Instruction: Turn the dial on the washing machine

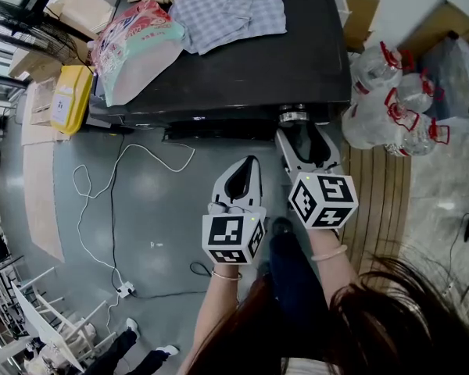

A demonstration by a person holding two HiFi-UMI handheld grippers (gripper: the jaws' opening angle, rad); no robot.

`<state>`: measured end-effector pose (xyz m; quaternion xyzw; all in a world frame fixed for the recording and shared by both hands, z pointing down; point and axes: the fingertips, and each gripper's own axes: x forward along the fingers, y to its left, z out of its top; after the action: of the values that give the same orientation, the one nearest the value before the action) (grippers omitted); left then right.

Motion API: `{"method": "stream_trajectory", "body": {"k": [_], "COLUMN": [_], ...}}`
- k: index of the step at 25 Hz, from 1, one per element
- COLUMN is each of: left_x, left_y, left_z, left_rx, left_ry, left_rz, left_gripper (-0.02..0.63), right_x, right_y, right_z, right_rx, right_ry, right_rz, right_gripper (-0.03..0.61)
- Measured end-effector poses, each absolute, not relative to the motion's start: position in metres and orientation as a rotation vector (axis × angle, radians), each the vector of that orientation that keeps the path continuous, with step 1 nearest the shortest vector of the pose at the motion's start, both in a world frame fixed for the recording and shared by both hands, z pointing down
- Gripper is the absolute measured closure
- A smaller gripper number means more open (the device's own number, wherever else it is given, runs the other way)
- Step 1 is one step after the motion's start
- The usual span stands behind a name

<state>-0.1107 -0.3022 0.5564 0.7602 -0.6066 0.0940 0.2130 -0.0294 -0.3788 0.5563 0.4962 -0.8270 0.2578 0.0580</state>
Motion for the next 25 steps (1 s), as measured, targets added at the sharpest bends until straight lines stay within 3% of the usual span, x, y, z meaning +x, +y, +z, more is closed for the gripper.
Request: {"method": "stream_trajectory", "body": {"k": [25], "left_x": [-0.118], "left_y": [-0.222], "left_z": [0.471], "left_rx": [2.185], "left_ry": [-1.7], "left_rz": [0.253], "left_gripper": [0.598], "right_x": [-0.015], "right_y": [-0.294], "right_z": [0.468], "right_rx": [1.527], "right_ry": [-2.492], "right_rz": [0.574], "right_gripper": [0.362]}}
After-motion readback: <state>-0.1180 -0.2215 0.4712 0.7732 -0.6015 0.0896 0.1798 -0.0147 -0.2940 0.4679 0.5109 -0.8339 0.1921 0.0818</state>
